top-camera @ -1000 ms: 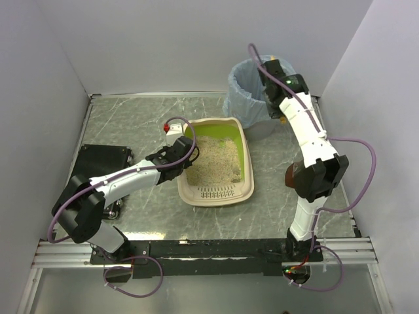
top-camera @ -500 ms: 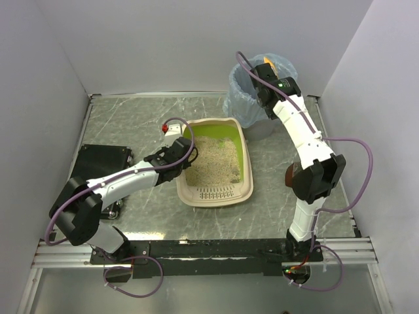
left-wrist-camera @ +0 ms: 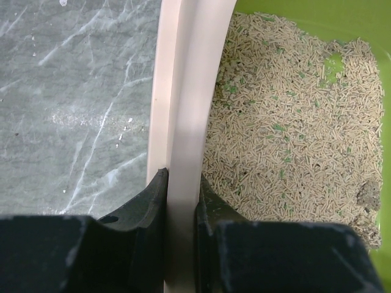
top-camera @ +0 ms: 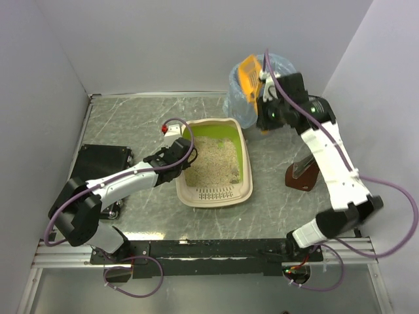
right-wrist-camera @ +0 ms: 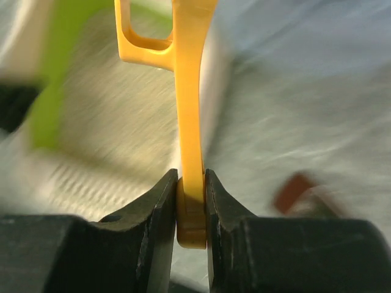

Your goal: Clean the litter box

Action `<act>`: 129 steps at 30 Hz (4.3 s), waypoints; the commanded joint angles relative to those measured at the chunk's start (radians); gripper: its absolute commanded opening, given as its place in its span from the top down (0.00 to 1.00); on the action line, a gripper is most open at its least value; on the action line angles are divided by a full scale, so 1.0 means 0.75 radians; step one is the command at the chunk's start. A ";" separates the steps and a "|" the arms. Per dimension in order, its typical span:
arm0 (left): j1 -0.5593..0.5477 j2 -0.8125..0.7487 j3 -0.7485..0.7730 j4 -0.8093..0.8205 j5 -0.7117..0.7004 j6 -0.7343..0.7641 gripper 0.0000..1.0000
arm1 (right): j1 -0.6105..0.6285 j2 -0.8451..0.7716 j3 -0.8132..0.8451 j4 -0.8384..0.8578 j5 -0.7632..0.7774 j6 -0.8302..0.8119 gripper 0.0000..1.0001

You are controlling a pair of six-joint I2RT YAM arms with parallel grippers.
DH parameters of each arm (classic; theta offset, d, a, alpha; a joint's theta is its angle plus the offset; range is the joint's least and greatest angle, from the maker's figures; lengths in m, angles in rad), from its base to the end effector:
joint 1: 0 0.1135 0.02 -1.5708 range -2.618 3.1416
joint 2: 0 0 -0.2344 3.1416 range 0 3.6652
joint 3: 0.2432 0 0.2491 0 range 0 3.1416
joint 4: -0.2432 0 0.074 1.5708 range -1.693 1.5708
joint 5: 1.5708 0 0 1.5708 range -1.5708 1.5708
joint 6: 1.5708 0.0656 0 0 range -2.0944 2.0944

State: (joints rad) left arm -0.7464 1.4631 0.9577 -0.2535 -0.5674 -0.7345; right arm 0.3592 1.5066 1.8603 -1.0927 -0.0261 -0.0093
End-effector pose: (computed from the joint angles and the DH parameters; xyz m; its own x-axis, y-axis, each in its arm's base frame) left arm 0.2656 -0.1977 0.1930 -0.5668 -0.2456 -0.7864 -0.1261 0.9691 -0.2118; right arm 0.2935 0.1120 0.3934 -0.6271 -0.2454 -0.7393 -0.3753 0.9268 0.0107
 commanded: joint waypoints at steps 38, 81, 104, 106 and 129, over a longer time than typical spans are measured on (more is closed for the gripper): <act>-0.023 -0.225 0.085 0.393 -0.015 -0.037 0.99 | 0.315 0.515 -0.462 0.138 -0.292 0.493 1.00; -0.050 -0.229 0.194 0.156 -0.172 -0.135 0.99 | 0.309 0.399 -0.893 1.254 -1.370 0.894 1.00; 0.054 -0.218 0.134 0.144 -0.088 -0.203 0.99 | 0.133 0.049 -1.098 1.156 -1.464 0.841 1.00; 0.056 -0.219 0.136 0.142 -0.090 -0.193 0.99 | 0.129 0.006 -1.122 1.114 -1.499 0.821 1.00; 0.060 -0.251 0.020 0.405 0.145 -0.123 0.99 | 0.096 -0.073 -1.429 2.160 -1.878 1.646 1.00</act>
State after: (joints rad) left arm -0.7025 1.3815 0.9188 -0.3038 -0.5030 -0.7315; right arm 0.4454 1.4227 0.7788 0.2779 -1.3849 1.0679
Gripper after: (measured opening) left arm 0.212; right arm 0.277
